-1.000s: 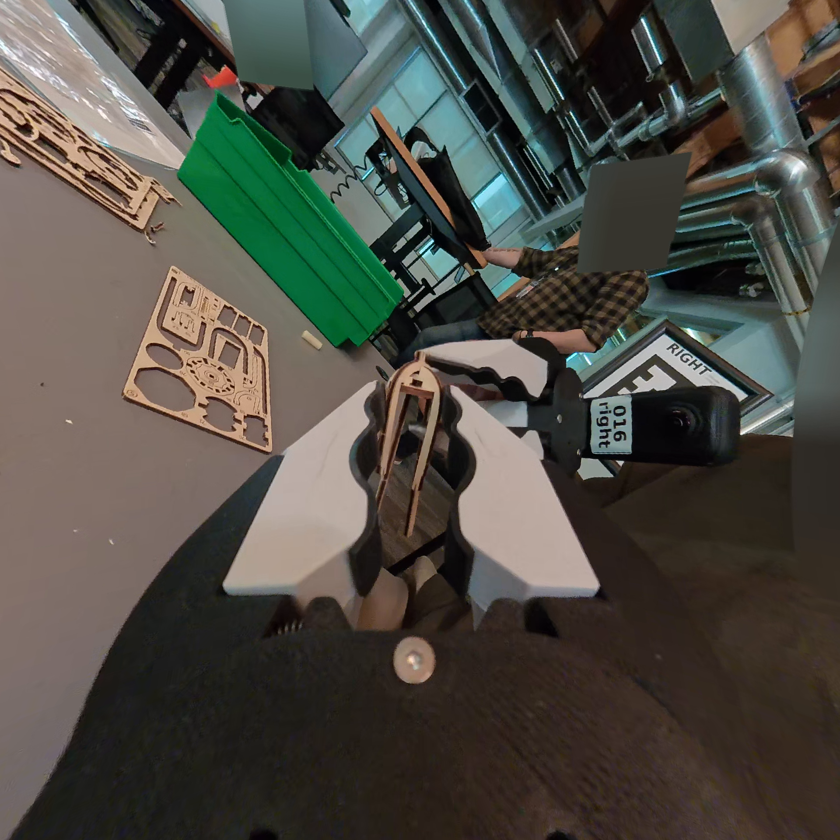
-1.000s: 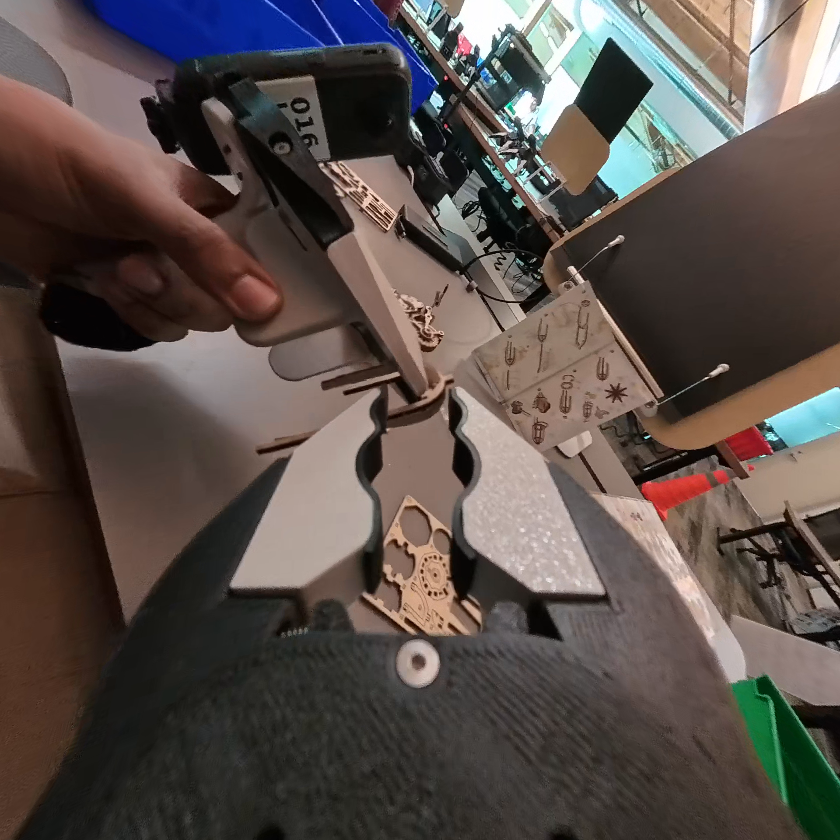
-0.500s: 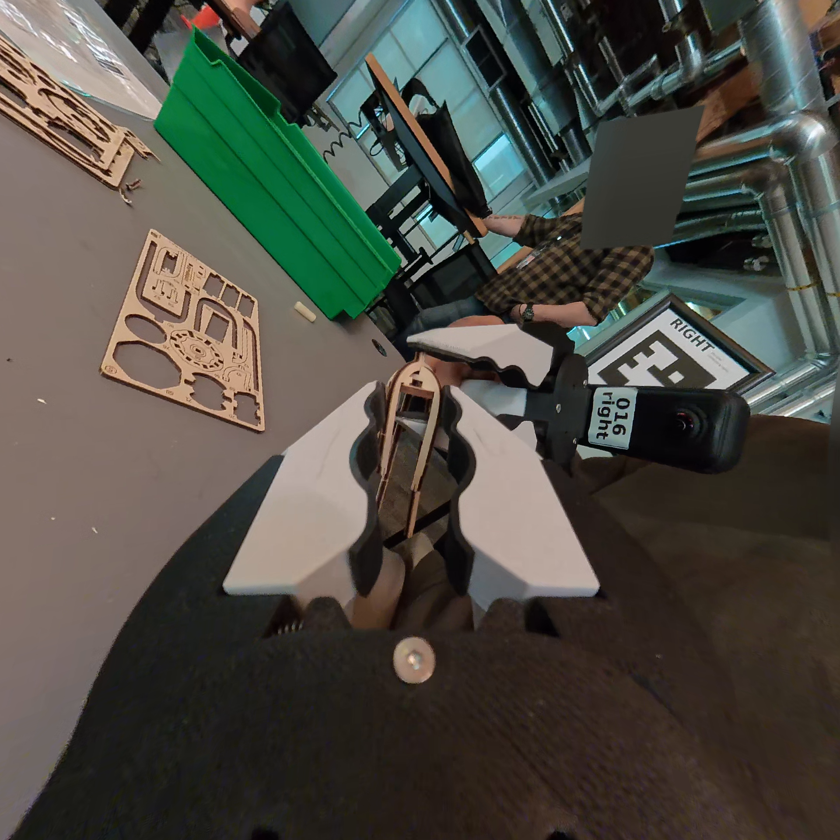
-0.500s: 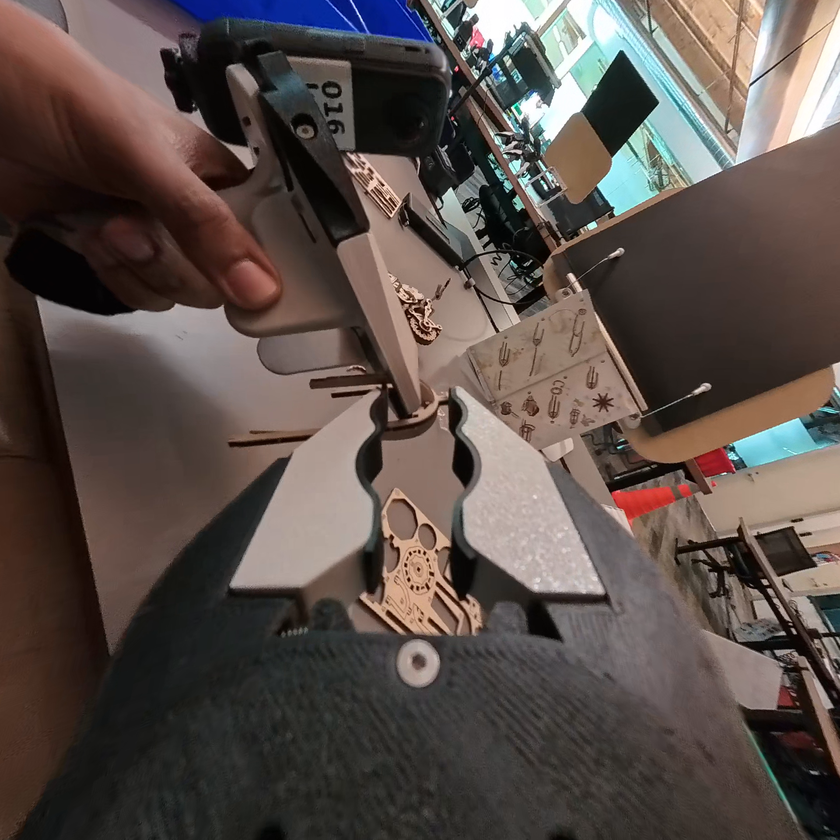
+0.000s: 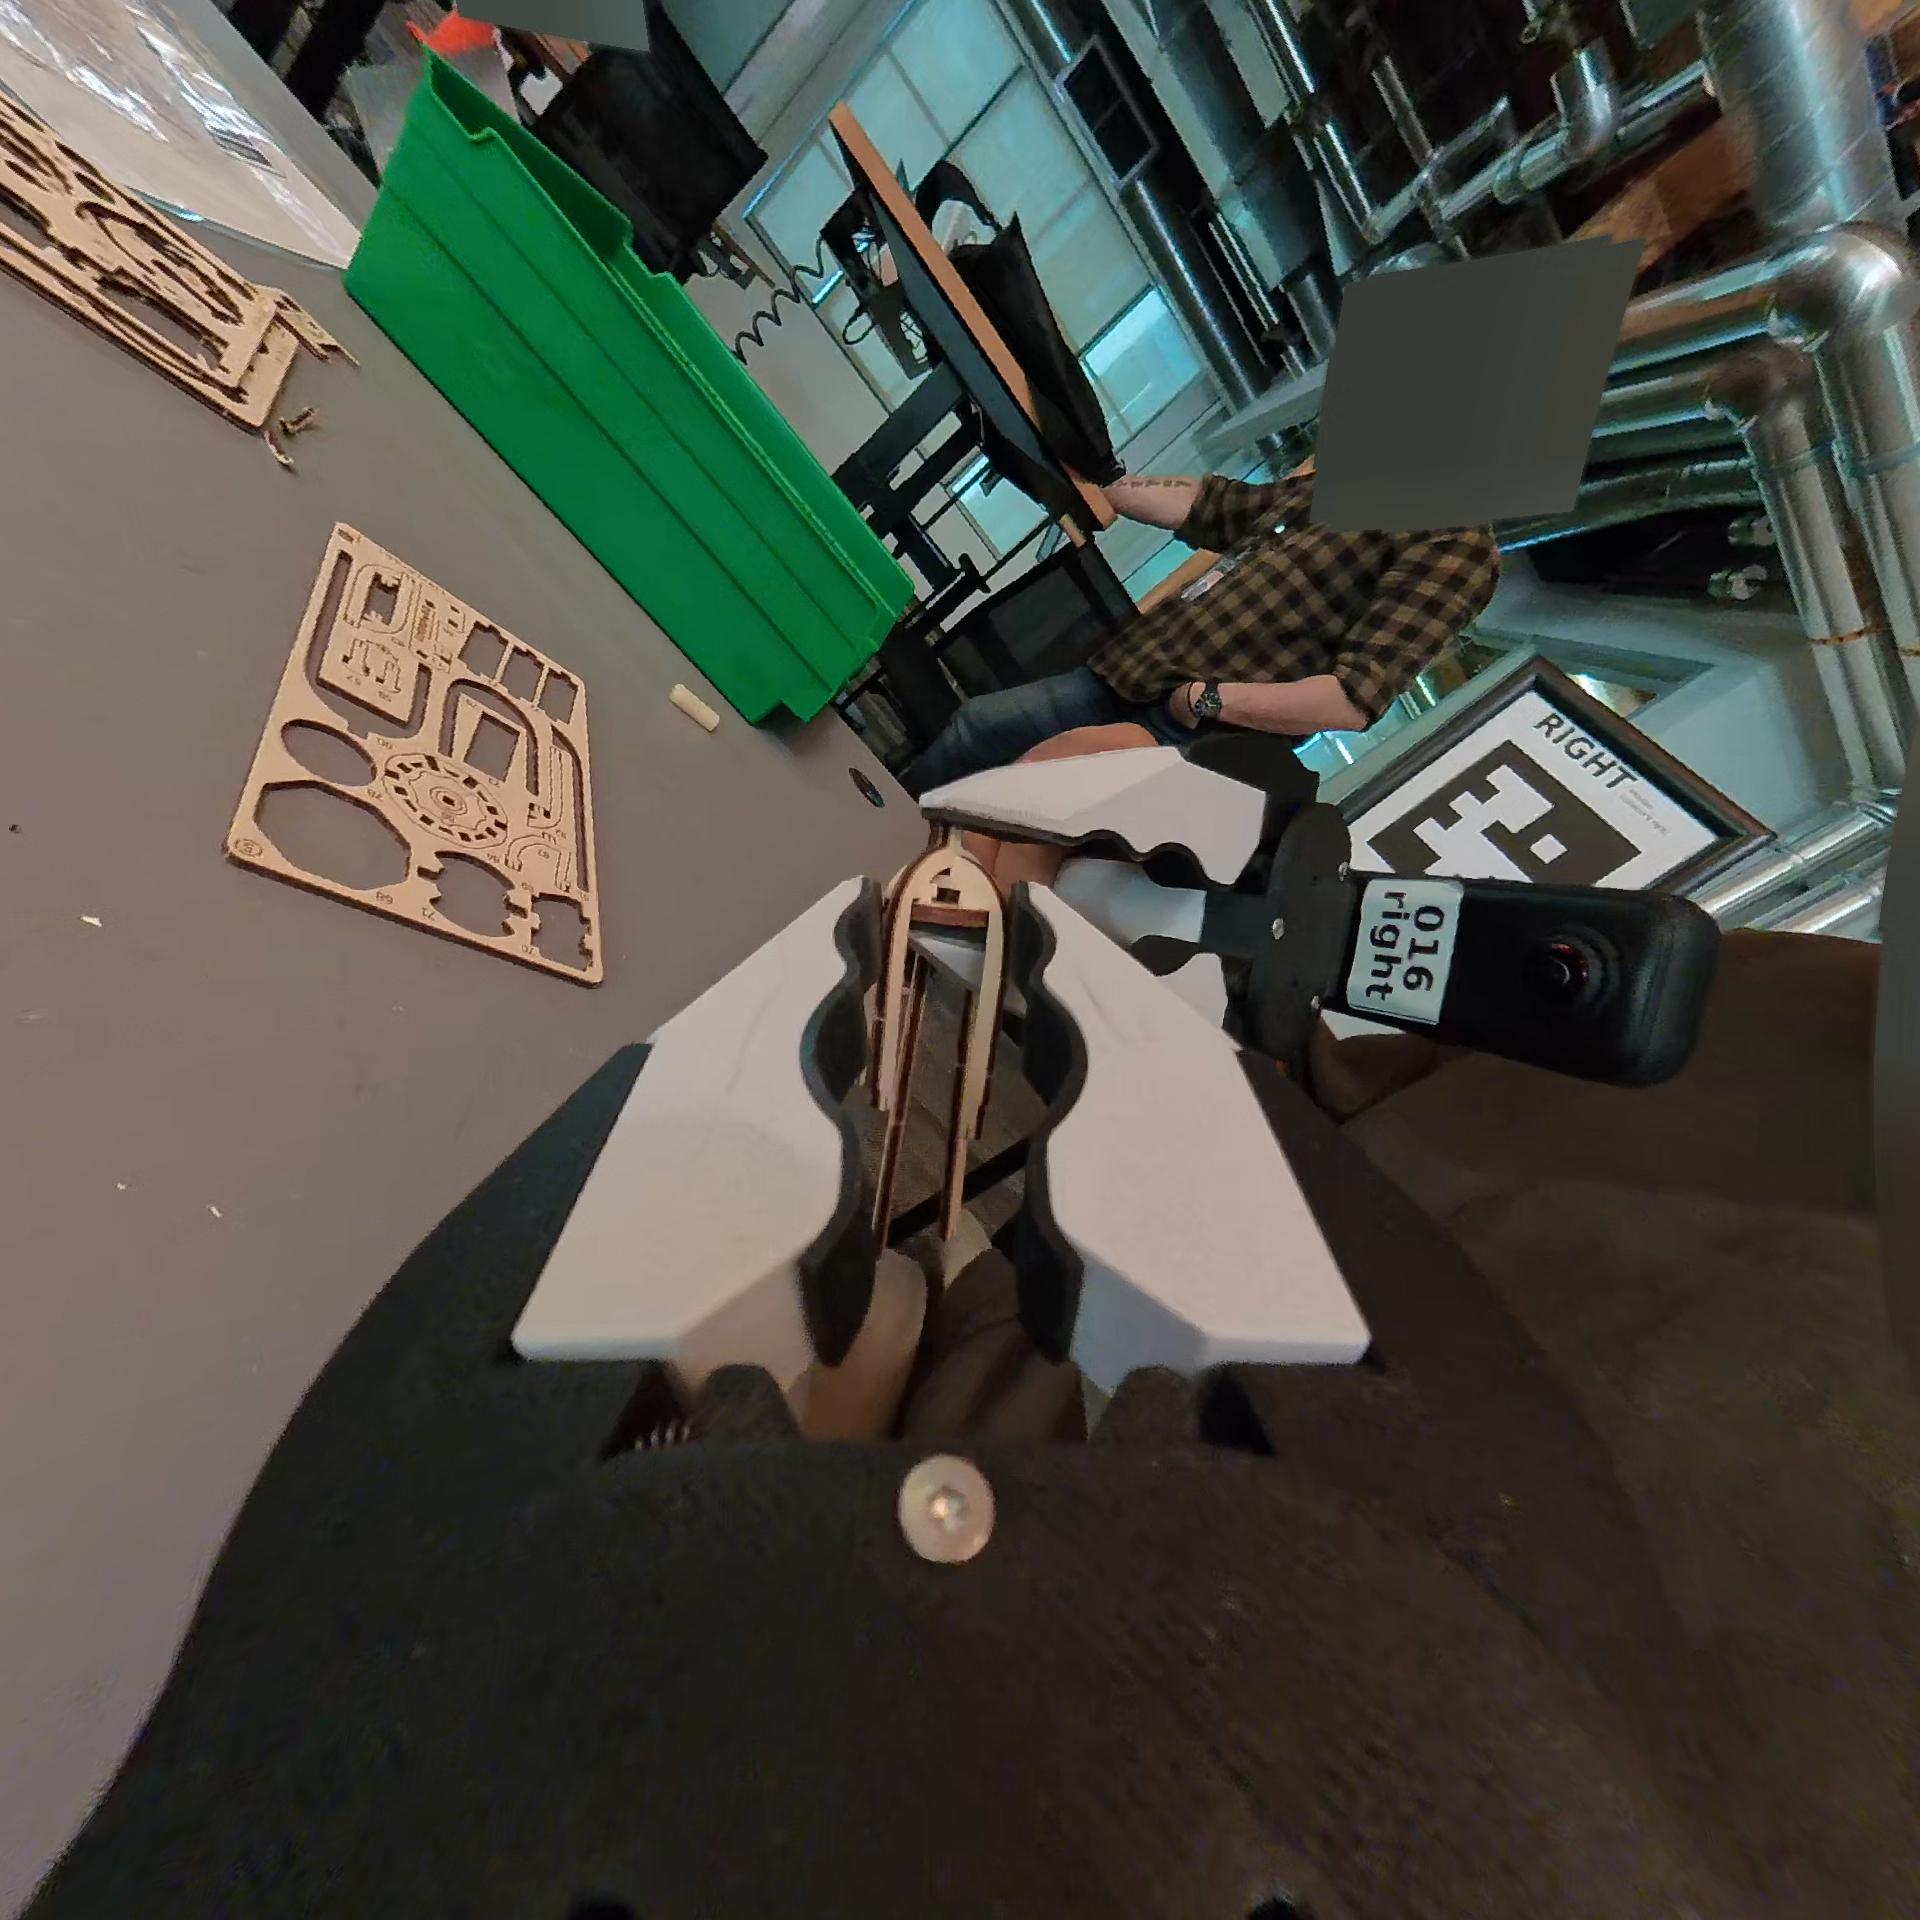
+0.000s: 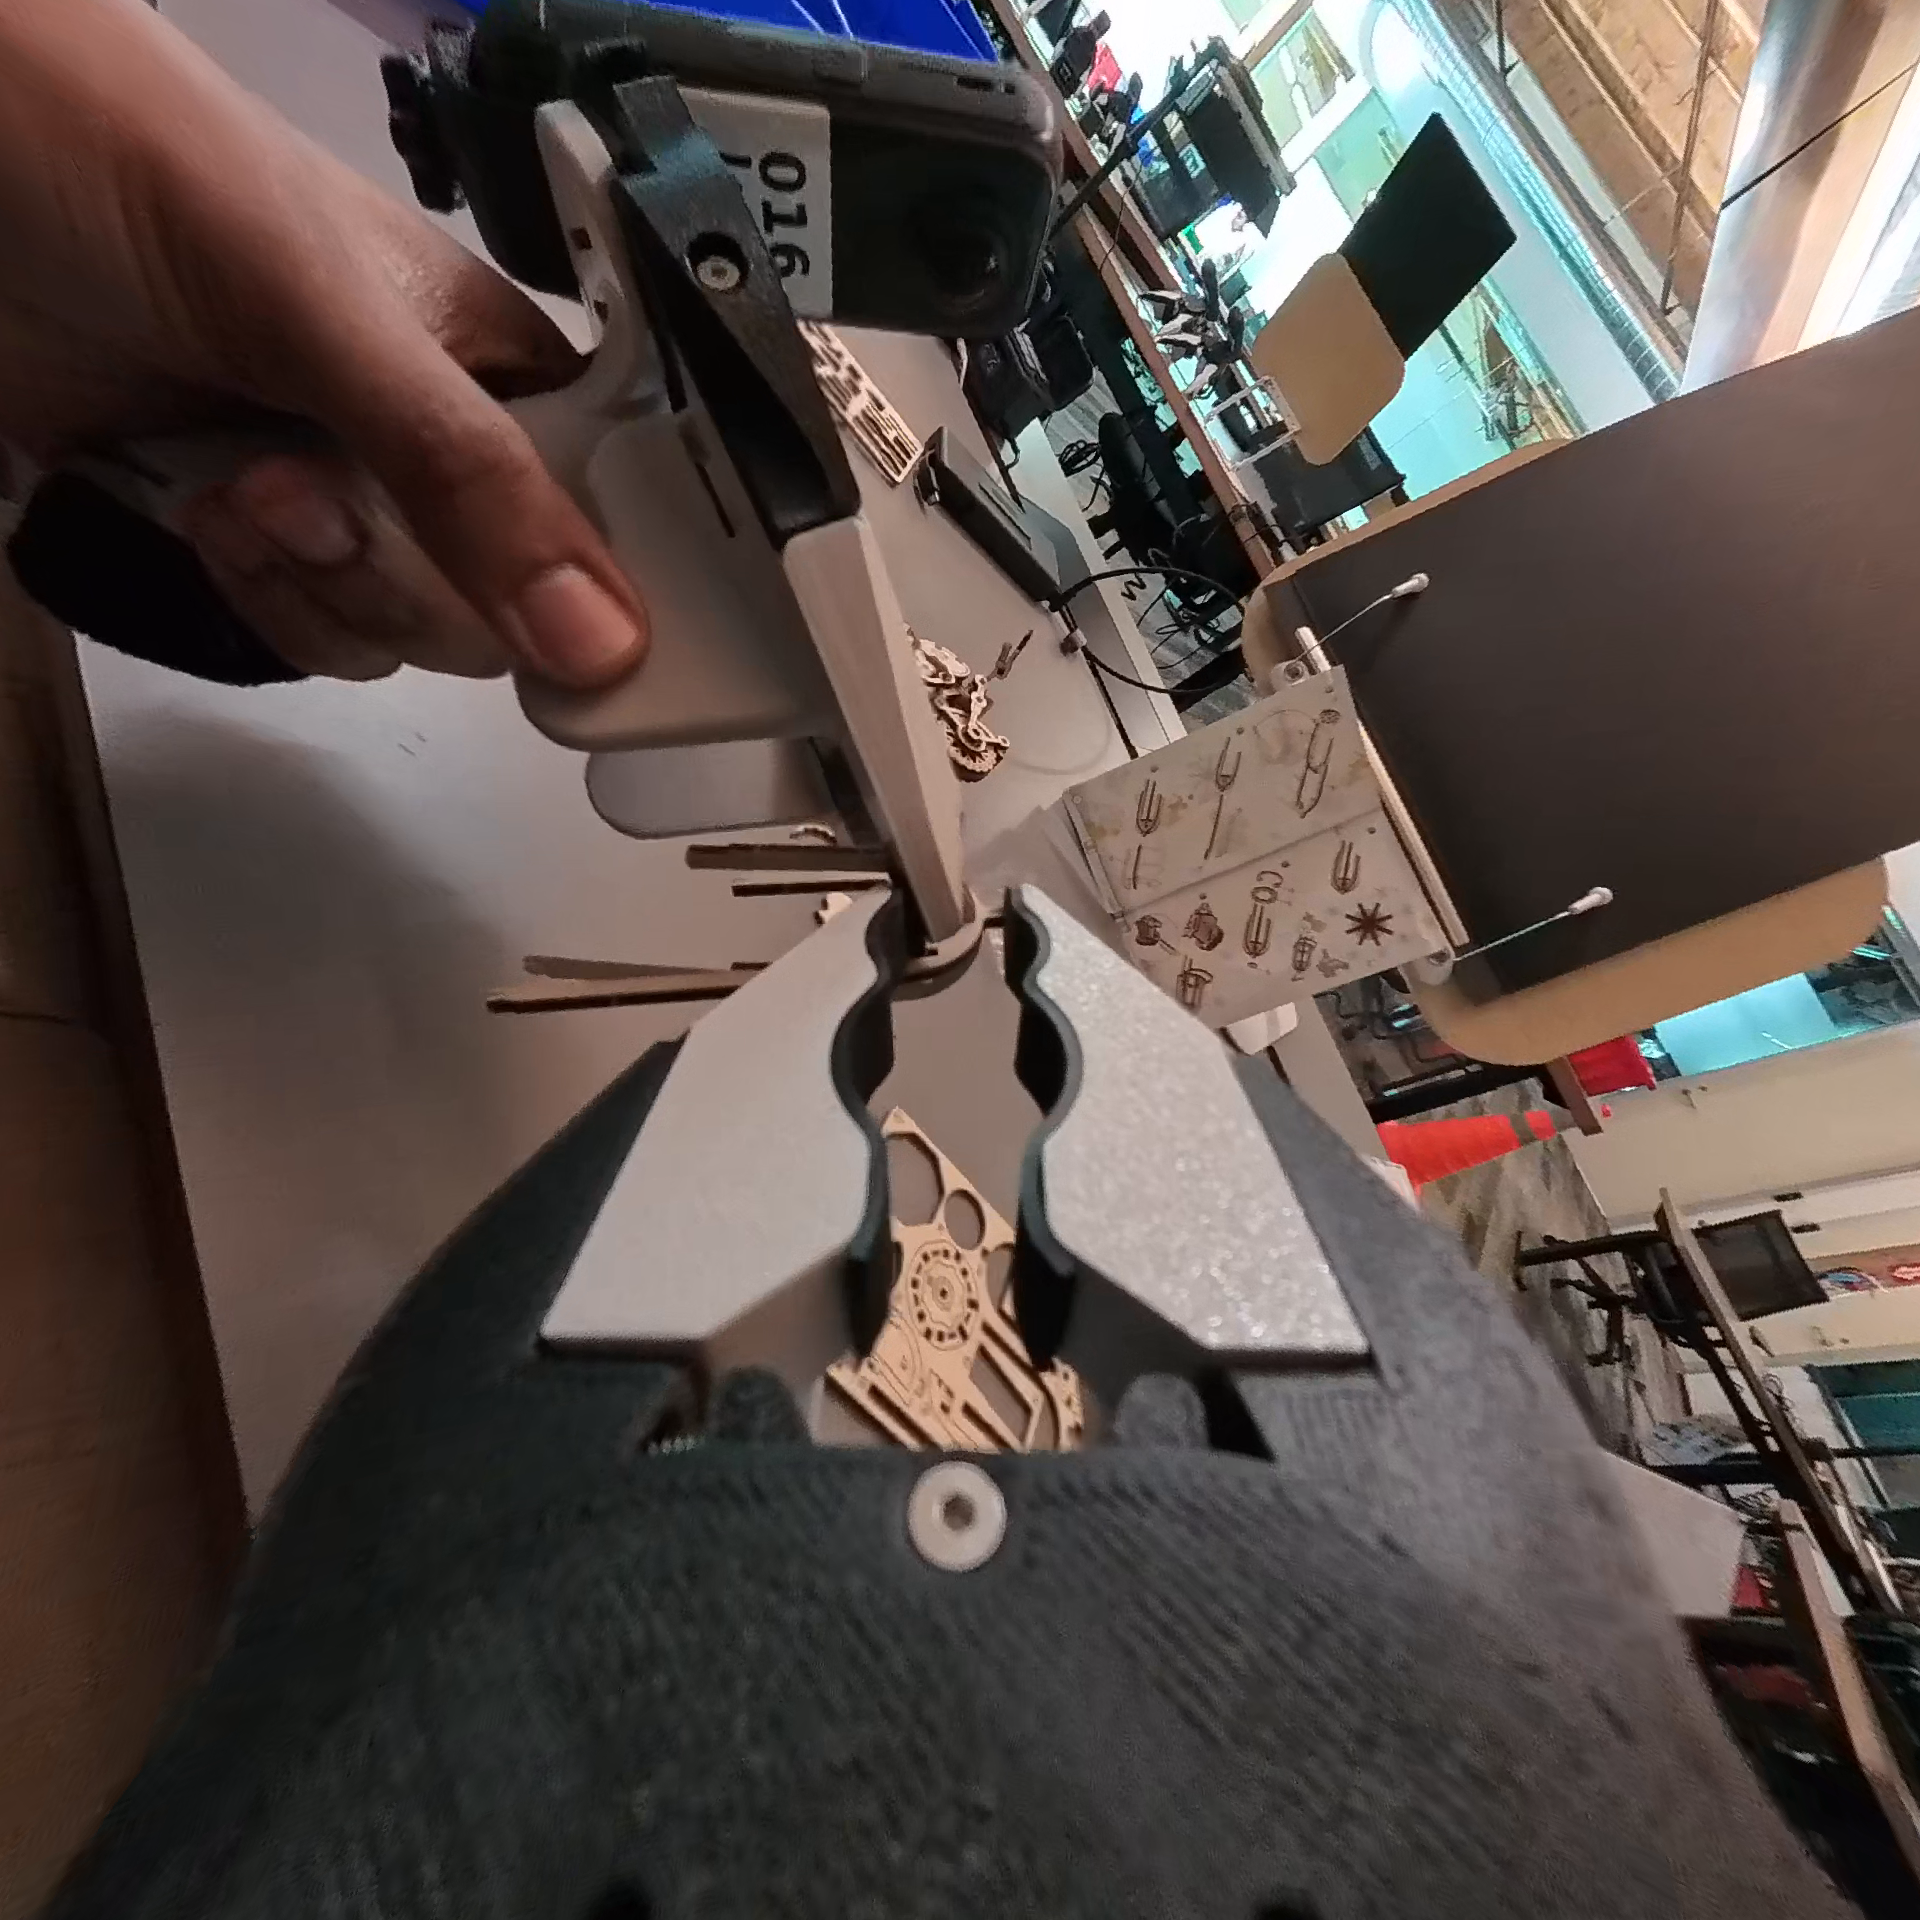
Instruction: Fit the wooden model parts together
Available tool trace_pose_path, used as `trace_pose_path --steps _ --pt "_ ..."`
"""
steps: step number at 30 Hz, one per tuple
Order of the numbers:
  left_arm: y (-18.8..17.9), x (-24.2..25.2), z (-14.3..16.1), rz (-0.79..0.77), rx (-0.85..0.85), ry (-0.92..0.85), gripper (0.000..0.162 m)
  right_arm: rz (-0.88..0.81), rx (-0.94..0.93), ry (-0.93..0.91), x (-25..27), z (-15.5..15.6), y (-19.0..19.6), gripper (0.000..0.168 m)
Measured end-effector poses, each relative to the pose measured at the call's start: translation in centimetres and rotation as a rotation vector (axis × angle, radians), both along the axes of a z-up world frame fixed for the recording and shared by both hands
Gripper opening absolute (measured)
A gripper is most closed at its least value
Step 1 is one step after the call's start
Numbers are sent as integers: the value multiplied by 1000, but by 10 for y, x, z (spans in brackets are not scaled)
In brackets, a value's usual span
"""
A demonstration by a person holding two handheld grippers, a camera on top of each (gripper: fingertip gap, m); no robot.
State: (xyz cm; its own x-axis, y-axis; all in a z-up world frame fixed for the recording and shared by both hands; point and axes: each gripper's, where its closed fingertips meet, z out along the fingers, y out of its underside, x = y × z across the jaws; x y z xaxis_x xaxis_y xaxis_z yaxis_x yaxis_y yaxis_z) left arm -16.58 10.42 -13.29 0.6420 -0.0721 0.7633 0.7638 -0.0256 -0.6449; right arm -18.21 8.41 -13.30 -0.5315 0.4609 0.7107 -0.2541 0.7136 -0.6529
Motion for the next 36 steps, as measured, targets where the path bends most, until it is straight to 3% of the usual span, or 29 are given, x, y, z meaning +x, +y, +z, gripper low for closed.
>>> trace_pose_path --steps 6,11,16,19,29,36 --pt "-22 -8 23 -137 157 -24 30 76 -184 -127 5 7 -2 16" --pt "-28 -1 15 -209 58 230 28 168 -303 -227 11 12 0 17" --pt "-22 16 11 -254 24 311 21 251 -304 -278 20 7 -4 16" --pt "-22 20 6 -280 2 342 6 288 -296 -287 25 5 -7 17" --pt "-22 27 3 -312 -16 393 16 374 -397 -463 36 1 -11 17" --pt "-21 33 1 -339 -21 411 14 391 -400 -490 40 -1 -13 17"
